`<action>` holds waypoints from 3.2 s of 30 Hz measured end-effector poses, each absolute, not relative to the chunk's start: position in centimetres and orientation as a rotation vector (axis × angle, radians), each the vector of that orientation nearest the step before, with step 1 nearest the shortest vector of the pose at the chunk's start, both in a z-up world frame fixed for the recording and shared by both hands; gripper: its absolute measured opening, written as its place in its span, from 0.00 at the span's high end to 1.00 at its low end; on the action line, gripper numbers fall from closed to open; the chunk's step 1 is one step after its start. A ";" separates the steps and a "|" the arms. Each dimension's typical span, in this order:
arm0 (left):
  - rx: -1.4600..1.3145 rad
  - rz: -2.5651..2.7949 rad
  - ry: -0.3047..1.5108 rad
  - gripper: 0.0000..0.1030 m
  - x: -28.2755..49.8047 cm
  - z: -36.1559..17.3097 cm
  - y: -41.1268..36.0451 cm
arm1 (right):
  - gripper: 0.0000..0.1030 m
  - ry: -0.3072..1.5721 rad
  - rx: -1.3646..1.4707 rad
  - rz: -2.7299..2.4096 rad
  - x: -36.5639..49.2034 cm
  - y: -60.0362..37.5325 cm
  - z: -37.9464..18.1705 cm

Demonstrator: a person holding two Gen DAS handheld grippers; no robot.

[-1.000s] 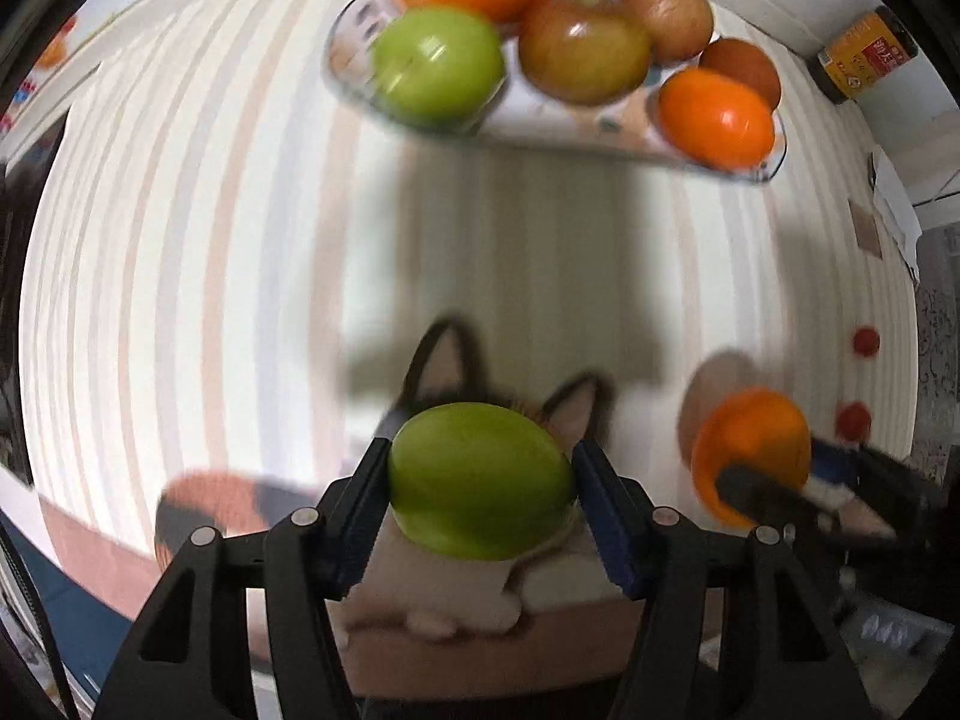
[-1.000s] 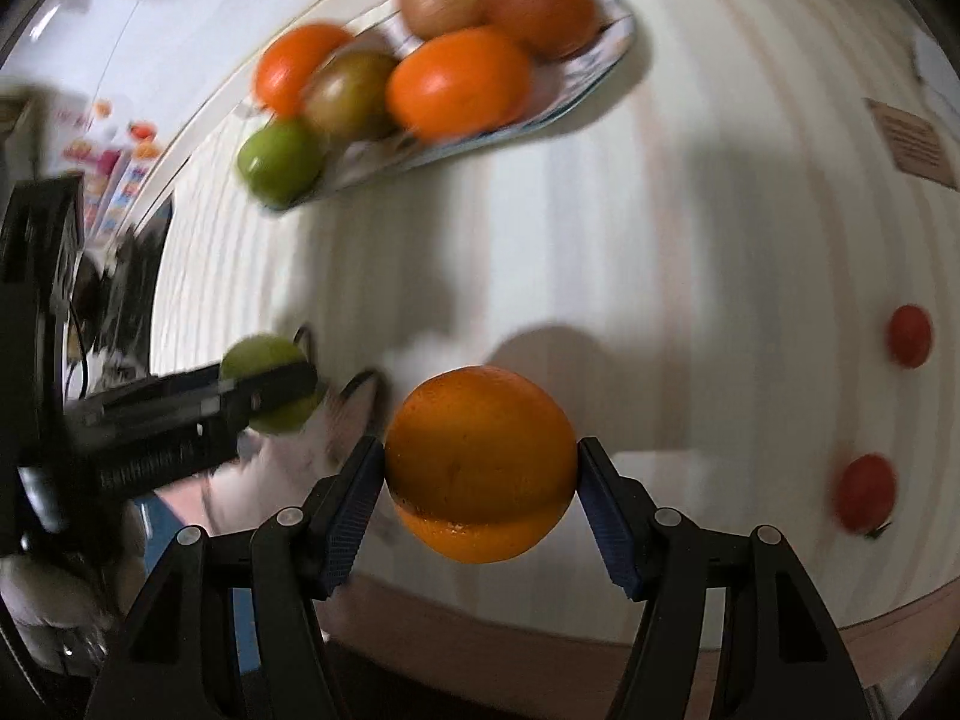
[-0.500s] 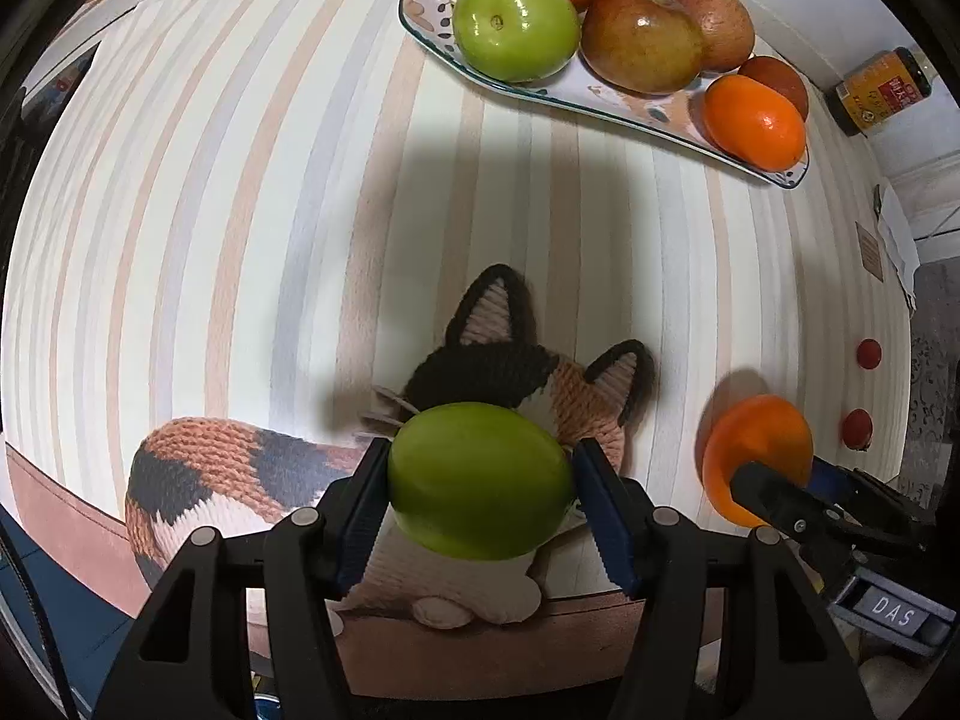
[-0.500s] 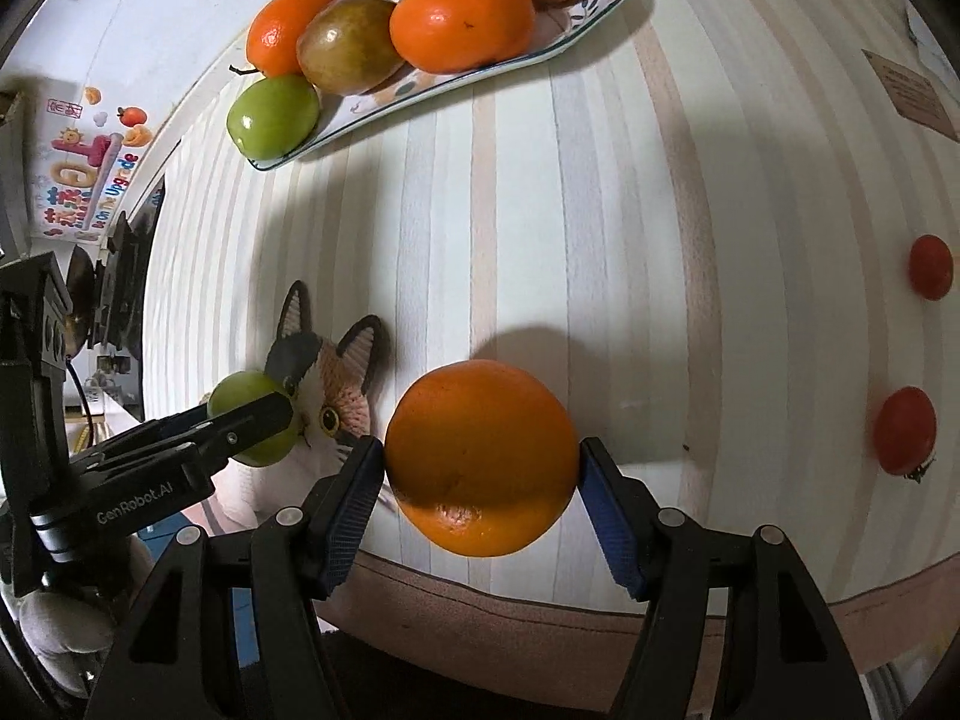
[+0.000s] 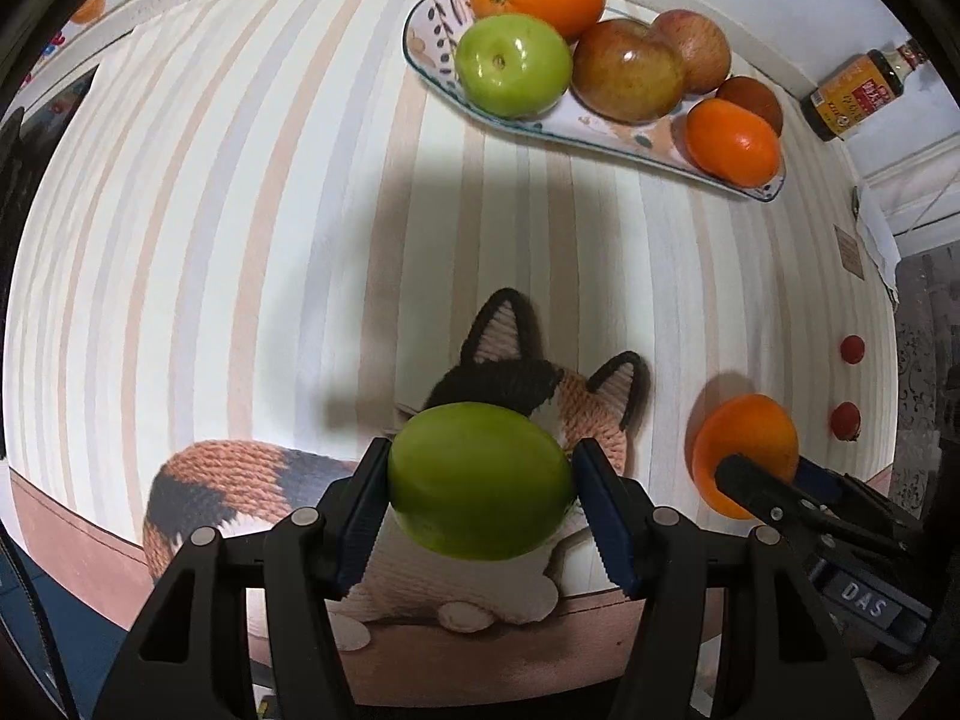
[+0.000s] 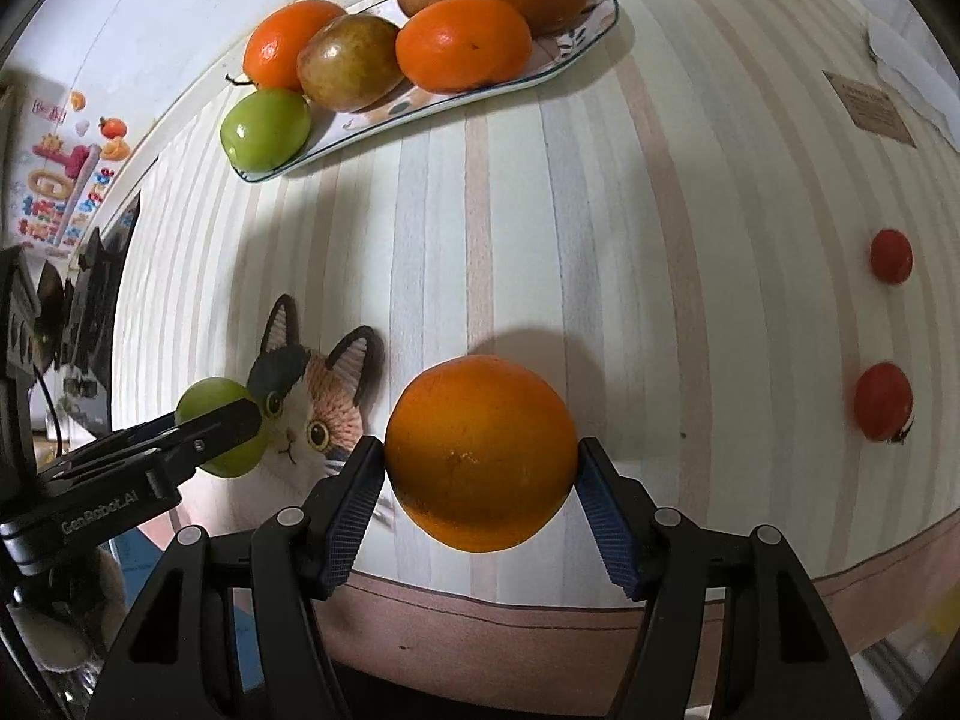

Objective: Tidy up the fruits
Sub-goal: 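Lift the green apple with the left tool while the right tool carries the tangerine to the plate, then release the green apple onto the plate with the left tool while the right tool releases the tangerine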

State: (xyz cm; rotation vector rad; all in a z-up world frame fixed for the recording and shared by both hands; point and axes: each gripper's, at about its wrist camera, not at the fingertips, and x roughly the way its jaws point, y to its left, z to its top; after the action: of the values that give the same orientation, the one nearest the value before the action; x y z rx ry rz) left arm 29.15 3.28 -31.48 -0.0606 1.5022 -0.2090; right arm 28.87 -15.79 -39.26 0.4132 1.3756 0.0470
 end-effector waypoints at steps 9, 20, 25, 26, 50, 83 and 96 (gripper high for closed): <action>-0.069 -0.253 1.464 0.43 30.0 -28.0 3.8 | 0.35 1.327 0.489 0.033 28.8 -15.2 -38.4; -0.114 -0.249 1.408 0.43 34.6 -24.0 3.6 | 0.35 1.237 0.603 0.104 33.0 -16.9 -34.8; -0.119 -0.222 1.372 0.43 38.5 -22.6 3.2 | 0.35 1.163 0.619 0.129 37.2 -18.7 -31.3; -0.121 -0.213 1.368 0.43 39.4 -22.6 3.2 | 0.35 1.151 0.624 0.132 38.2 -19.2 -30.6; -0.266 -0.097 1.516 0.43 50.0 -29.6 6.2 | 0.35 1.207 0.393 -0.036 54.4 -25.8 -34.5; -0.456 -0.152 1.483 0.43 49.3 -29.0 7.8 | 0.28 1.260 0.599 0.082 53.9 -27.4 -34.6; -0.277 -0.086 1.415 0.43 47.7 -25.9 6.1 | 0.10 1.221 0.485 0.020 52.4 -27.0 -31.9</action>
State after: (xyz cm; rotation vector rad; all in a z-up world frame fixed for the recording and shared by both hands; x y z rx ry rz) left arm 47.70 6.07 -25.89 -0.2770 1.4149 -0.0859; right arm 52.42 -27.05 -31.95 0.4852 1.2207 0.0202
